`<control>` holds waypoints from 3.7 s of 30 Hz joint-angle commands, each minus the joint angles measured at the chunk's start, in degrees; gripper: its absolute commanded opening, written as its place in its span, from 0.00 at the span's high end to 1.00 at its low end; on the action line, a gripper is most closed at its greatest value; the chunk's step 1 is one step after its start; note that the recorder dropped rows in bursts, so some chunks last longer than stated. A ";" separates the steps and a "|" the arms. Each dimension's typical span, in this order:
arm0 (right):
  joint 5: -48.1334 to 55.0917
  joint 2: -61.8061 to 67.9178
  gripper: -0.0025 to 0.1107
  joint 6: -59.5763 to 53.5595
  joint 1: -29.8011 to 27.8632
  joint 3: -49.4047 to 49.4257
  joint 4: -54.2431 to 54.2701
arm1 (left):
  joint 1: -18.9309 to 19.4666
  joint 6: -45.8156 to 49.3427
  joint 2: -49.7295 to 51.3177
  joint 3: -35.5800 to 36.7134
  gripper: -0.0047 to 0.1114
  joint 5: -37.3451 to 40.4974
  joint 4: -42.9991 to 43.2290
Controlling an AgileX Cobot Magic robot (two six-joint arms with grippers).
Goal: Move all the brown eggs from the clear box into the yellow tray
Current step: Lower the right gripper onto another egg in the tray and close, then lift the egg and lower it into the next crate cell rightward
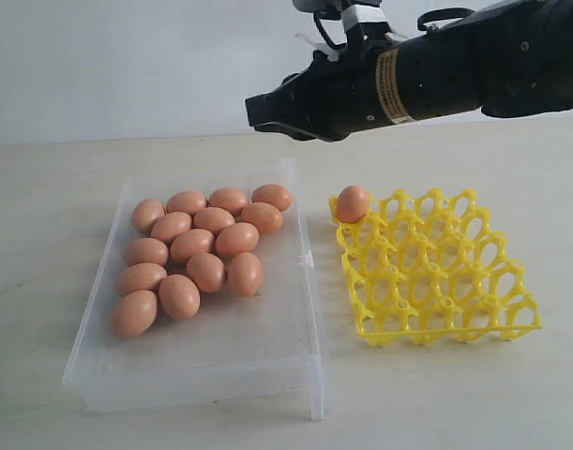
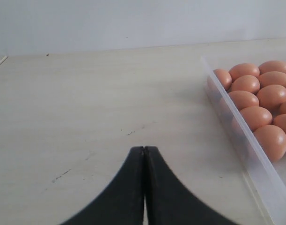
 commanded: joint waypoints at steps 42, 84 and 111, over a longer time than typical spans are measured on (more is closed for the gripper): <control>80.19 33.21 0.51 -121.76 13.58 -40.61 117.18 | 0.15 0.15 0.25 -0.26 0.96 -0.30 0.06; 56.30 14.33 0.98 -121.53 5.91 -24.19 110.28 | 0.15 0.46 0.25 -0.26 0.96 -0.19 0.30; -14.28 10.20 0.98 -79.81 -14.95 20.22 75.86 | 0.15 0.46 0.25 -0.26 0.96 -0.19 0.30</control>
